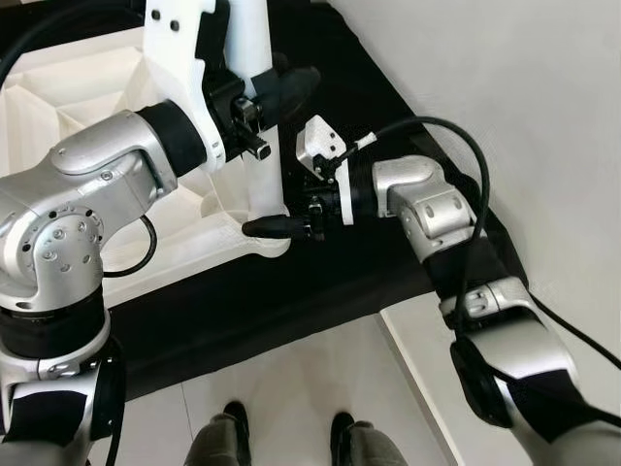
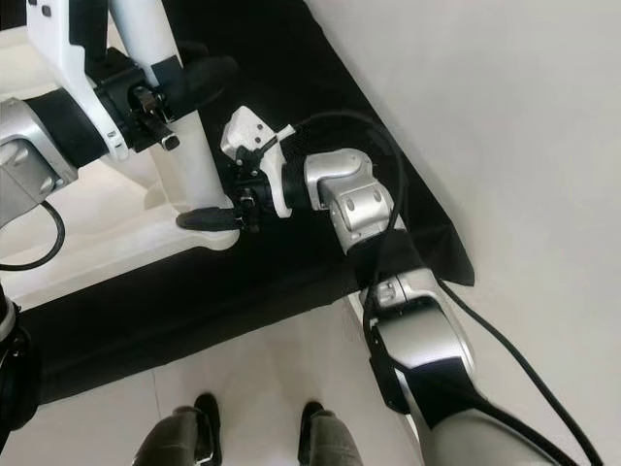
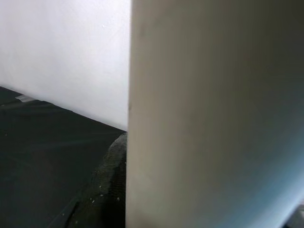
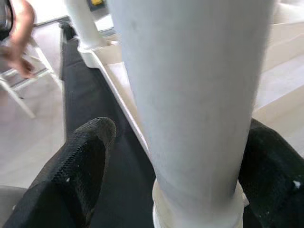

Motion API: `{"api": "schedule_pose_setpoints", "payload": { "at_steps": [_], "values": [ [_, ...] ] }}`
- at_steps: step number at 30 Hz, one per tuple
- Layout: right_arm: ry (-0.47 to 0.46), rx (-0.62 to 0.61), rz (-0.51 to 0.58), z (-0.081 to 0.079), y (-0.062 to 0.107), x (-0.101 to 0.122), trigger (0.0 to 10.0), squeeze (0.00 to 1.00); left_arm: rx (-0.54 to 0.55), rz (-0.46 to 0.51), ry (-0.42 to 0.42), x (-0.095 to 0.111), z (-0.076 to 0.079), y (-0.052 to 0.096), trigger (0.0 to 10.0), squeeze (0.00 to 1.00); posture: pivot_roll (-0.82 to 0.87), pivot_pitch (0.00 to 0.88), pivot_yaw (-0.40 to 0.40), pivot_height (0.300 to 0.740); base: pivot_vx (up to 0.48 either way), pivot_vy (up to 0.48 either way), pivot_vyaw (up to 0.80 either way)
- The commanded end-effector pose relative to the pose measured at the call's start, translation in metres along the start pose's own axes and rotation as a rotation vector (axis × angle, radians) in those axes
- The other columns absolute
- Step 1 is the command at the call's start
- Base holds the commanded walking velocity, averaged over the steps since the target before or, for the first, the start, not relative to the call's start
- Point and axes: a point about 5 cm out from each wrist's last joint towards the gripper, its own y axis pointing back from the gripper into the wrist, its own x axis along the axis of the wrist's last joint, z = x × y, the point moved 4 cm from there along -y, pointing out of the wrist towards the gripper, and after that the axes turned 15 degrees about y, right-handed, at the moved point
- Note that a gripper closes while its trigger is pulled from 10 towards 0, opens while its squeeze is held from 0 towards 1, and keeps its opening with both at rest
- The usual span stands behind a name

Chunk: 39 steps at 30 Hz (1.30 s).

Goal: Building children table

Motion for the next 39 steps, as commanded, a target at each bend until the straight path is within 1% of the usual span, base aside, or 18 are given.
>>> {"api": "schedule_pose_setpoints", "payload": {
  "at_steps": [1,2,3,4,6,7,8,16,26,31,34,35,36,39],
  "values": [
    [-0.011,0.094,0.074,-0.008,-0.010,0.006,10.0,0.00,-0.053,-0.112,0.065,-0.022,0.004,-0.001,0.0,0.00,0.13,0.309,-0.058,0.740,0.000,0.000,0.00],
    [-0.011,0.094,0.074,-0.008,-0.010,0.006,10.0,0.00,-0.053,-0.112,0.065,-0.022,0.004,-0.001,0.0,0.00,0.13,0.309,-0.058,0.740,0.000,0.000,0.00],
    [-0.014,0.119,0.097,-0.009,-0.012,0.008,10.0,0.00,-0.068,-0.125,0.061,-0.023,0.006,0.001,0.0,0.00,0.13,0.309,-0.059,0.740,0.000,0.000,0.00],
    [-0.014,0.124,0.105,-0.009,-0.014,0.009,8.9,0.00,-0.073,-0.133,0.058,-0.025,0.007,0.001,0.0,0.00,0.13,0.309,-0.057,0.740,0.000,0.000,0.00],
    [-0.010,0.138,0.116,-0.008,-0.016,0.009,8.9,0.00,-0.077,-0.139,0.056,-0.027,0.009,0.002,0.0,0.00,0.13,0.309,-0.057,0.740,0.000,0.000,0.00],
    [-0.009,0.141,0.118,-0.008,-0.017,0.009,3.8,0.00,-0.078,-0.140,0.056,-0.028,0.009,0.002,0.0,0.00,0.13,0.309,-0.057,0.740,0.000,0.000,0.00],
    [-0.014,0.150,0.124,-0.009,-0.018,0.009,0.0,0.00,-0.081,-0.143,0.056,-0.029,0.010,0.002,0.0,0.00,0.13,0.310,-0.057,0.740,0.000,0.000,0.00],
    [-0.020,0.178,0.123,-0.013,-0.020,0.005,0.0,0.00,-0.086,-0.148,0.052,-0.032,0.012,0.002,0.0,0.00,0.10,0.307,-0.069,0.740,0.000,0.000,0.00],
    [-0.022,0.131,0.114,-0.012,-0.021,-0.004,0.0,0.00,-0.089,-0.145,0.051,-0.032,0.011,0.001,0.0,0.00,0.09,0.295,-0.057,0.740,0.000,0.000,0.00],
    [-0.035,0.087,0.101,-0.010,-0.017,-0.009,0.0,0.00,-0.077,-0.143,0.032,-0.031,0.009,0.001,0.0,0.00,0.08,0.293,-0.050,0.740,0.000,0.000,0.00],
    [-0.036,0.082,0.100,-0.010,-0.016,-0.010,0.0,0.00,-0.075,-0.144,0.028,-0.032,0.009,0.001,0.0,0.00,0.08,0.293,-0.050,0.740,0.000,0.000,0.00],
    [-0.035,0.073,0.097,-0.009,-0.015,-0.010,0.0,0.00,-0.060,-0.143,0.014,-0.032,0.007,0.000,10.0,0.00,0.08,0.290,-0.050,0.740,0.000,0.000,0.00],
    [-0.033,0.064,0.095,-0.008,-0.014,-0.010,0.0,0.00,-0.042,-0.124,0.024,-0.030,0.004,0.000,10.0,1.00,0.07,0.289,-0.049,0.740,0.000,0.000,0.00],
    [-0.029,0.039,0.087,-0.005,-0.013,-0.008,0.0,0.00,-0.040,-0.107,0.033,-0.028,0.003,0.000,10.0,1.00,0.07,0.289,-0.049,0.740,0.000,0.000,0.00]
  ]
}}
